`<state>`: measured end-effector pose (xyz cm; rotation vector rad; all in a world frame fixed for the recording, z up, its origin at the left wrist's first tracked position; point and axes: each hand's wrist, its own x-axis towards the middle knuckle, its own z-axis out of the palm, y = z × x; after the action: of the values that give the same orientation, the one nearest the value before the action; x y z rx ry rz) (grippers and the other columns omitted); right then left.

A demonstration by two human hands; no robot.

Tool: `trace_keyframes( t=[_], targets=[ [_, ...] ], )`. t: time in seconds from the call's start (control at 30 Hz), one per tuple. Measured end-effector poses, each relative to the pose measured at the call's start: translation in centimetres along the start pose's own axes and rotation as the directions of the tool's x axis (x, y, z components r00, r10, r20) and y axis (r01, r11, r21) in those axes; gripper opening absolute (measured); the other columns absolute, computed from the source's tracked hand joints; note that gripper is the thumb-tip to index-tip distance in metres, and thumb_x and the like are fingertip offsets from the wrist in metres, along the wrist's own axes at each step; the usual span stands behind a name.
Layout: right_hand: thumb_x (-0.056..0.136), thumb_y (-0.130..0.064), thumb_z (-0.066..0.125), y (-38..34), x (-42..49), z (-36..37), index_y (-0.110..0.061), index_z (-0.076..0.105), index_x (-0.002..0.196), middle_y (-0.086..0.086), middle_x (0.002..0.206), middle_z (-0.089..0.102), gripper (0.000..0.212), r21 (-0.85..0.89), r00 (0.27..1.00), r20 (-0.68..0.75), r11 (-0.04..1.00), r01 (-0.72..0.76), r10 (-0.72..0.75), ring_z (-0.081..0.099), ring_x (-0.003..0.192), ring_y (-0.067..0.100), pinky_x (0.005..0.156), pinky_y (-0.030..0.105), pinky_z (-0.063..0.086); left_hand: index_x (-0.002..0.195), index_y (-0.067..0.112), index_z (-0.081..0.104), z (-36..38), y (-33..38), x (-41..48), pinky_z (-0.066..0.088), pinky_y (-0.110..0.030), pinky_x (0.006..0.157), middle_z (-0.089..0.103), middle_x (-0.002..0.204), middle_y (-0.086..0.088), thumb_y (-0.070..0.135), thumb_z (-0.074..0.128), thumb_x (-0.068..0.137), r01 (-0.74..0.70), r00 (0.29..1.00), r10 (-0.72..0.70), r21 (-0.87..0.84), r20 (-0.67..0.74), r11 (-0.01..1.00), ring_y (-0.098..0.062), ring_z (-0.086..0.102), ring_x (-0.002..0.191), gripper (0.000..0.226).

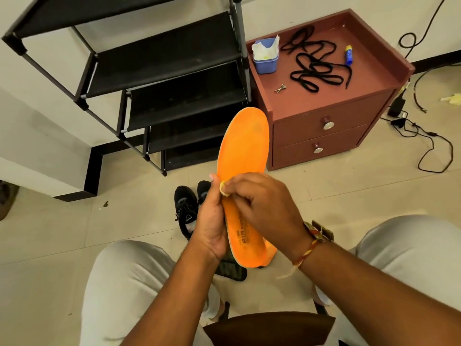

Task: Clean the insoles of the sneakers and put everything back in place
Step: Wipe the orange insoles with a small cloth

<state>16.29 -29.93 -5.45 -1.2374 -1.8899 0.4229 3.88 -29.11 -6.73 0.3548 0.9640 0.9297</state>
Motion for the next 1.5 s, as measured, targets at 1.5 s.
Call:
trace_keyframes(
  t=[1.5],
  targets=[
    [0.093,-0.011,0.067,2.1,1.3,-0.6,-0.012,0.075,0.106,0.002,0.106,0.074,0.015,-0.029,0.984,-0.177,0.999,-0.037,0.031,0.066,0.101,0.015,0.092,0.035,0.054,0.124,0.02,0.067,0.3,0.1,-0.3,0.047,-0.056,0.103,0.066,0.131,-0.019,0.071,0.029,0.095,0.036,0.996,-0.04,0.048,0.08,0.998,-0.038,0.061,0.123,0.07]
  ],
)
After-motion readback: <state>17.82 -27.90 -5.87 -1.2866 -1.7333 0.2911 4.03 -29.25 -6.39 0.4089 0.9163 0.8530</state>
